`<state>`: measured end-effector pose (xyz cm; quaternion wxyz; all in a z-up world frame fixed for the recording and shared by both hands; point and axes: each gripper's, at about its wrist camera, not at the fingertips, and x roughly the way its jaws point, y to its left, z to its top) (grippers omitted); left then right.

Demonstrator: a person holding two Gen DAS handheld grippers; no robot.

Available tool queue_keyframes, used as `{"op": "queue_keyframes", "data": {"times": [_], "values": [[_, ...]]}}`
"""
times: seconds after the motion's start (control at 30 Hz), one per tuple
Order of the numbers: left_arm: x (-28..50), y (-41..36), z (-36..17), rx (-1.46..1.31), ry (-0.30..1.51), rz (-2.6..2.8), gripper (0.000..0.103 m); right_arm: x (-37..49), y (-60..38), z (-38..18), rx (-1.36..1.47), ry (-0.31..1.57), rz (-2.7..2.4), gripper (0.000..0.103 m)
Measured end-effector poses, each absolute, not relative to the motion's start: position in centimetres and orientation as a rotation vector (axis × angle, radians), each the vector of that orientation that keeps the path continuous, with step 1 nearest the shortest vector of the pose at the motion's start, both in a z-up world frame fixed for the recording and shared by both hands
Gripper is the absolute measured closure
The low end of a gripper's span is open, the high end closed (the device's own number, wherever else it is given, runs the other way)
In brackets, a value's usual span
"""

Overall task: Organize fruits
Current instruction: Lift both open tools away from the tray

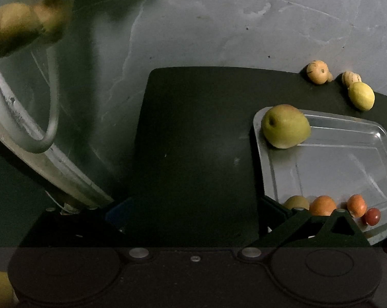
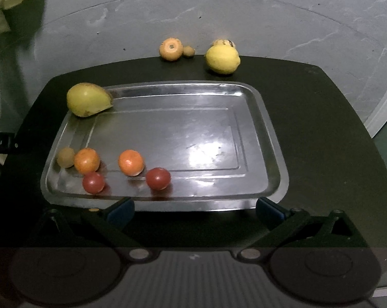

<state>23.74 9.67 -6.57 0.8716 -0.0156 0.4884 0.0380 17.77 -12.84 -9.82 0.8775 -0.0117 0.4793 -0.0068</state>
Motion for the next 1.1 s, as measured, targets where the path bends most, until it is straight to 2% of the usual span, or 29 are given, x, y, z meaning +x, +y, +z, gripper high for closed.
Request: {"op": "queue_keyframes", "data": {"times": [1.1], "values": [[31.7,-0.3,-4.9,-0.013,0.965,-0.022,0.001,22.9,-17.4,-10.5,0.004,0.959,0.005,0.000]]}}
